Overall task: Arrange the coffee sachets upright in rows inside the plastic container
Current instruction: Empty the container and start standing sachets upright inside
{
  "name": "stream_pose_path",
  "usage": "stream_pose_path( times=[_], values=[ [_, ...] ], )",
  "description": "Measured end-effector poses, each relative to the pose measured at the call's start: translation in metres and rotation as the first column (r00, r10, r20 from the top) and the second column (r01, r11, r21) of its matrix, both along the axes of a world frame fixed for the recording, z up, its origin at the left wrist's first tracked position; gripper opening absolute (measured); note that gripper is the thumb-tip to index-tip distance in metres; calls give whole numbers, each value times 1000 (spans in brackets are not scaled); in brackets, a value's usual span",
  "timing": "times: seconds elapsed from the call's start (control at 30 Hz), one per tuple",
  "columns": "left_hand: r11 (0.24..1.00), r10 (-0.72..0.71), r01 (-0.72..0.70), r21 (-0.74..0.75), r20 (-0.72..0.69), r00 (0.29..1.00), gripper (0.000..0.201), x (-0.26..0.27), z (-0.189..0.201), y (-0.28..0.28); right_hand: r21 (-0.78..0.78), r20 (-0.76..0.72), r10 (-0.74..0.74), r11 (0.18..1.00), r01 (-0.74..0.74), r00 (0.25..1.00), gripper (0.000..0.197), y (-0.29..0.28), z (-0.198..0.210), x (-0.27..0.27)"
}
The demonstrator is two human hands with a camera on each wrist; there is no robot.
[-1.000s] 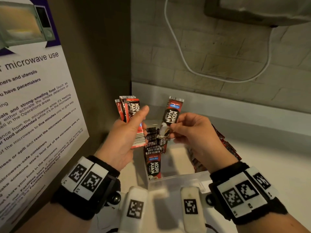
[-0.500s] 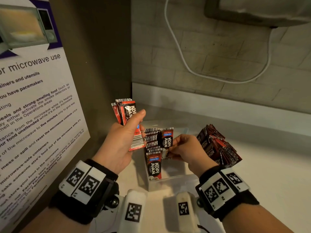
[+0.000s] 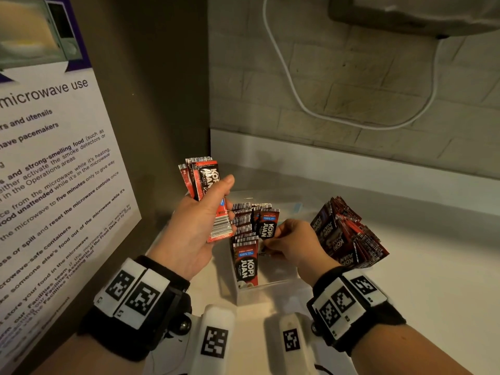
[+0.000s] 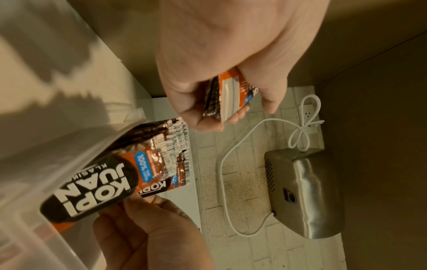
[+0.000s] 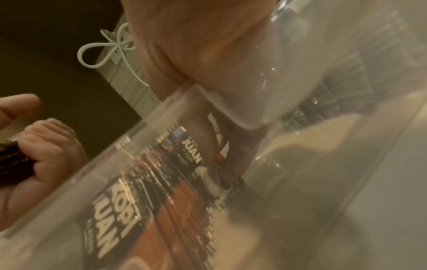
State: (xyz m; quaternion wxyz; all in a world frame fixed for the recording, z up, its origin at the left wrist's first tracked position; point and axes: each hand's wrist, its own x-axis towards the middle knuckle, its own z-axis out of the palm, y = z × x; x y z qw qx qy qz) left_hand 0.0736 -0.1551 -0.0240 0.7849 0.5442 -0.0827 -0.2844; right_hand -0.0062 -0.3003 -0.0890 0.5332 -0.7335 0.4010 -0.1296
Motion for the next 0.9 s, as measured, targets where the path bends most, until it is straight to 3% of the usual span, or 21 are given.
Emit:
stream_pose_path(
  times=[0.73,0.9],
  values=[
    [1000,-30,30,0,-17,999,22,-3,-2,-5,-141,7,1,990,0,1000,30,1,-2,3],
    [999,-35,33,-41,-44,998,26,-1,1,-1,-157,227,-82,980,119,970,35,4,16,-10]
  ],
)
